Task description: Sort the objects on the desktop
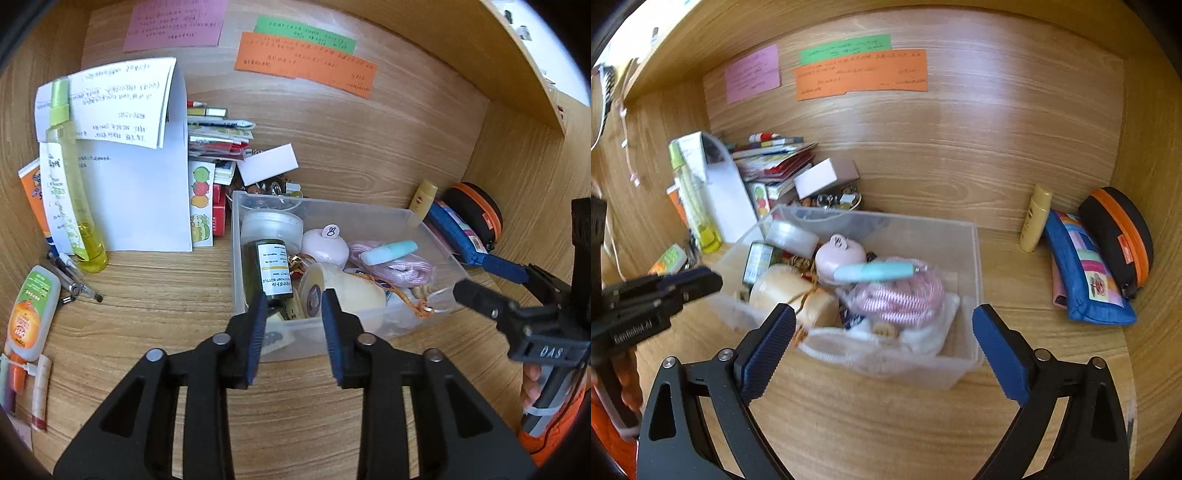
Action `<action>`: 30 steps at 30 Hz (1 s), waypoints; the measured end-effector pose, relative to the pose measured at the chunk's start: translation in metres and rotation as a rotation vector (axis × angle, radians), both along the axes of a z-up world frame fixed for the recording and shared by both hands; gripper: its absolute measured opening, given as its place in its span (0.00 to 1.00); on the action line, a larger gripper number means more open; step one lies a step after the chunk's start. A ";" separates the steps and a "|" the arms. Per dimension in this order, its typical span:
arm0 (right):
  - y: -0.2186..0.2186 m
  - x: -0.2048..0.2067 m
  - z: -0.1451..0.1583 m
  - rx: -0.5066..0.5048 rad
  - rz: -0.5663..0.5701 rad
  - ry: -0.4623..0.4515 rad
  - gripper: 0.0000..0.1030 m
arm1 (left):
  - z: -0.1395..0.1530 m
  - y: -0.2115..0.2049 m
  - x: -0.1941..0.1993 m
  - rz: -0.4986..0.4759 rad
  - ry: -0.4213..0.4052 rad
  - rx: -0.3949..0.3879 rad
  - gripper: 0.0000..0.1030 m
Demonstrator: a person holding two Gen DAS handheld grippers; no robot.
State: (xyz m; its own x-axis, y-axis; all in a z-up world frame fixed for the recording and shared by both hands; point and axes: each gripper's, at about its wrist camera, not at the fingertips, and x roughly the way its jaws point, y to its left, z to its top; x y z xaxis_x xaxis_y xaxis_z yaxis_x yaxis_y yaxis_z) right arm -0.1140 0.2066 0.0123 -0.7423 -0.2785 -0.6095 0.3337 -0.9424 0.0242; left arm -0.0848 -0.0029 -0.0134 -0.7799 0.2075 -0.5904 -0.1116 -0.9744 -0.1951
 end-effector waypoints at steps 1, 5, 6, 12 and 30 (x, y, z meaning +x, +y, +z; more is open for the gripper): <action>-0.001 0.005 0.000 0.009 0.004 0.007 0.93 | 0.001 0.001 0.003 0.005 0.006 -0.008 0.32; -0.003 0.023 0.003 0.020 0.020 0.028 0.93 | 0.008 0.002 0.018 0.017 0.031 -0.006 0.54; -0.004 0.025 0.004 0.020 0.023 0.033 0.93 | 0.010 0.002 0.022 0.018 0.039 -0.004 0.58; 0.000 0.047 0.009 0.018 0.029 0.054 0.93 | 0.021 0.011 0.046 0.031 0.079 -0.044 0.84; 0.038 0.089 0.034 -0.085 0.015 0.119 0.99 | 0.037 0.016 0.093 0.086 0.134 -0.042 0.93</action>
State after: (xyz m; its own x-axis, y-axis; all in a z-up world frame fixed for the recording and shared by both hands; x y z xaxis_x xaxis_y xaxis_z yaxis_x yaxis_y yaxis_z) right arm -0.0248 0.2445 0.0463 -0.8030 -0.3375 -0.4912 0.3534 -0.9333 0.0635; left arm 0.0079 0.0130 0.0240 -0.8663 0.1140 -0.4863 -0.0498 -0.9885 -0.1431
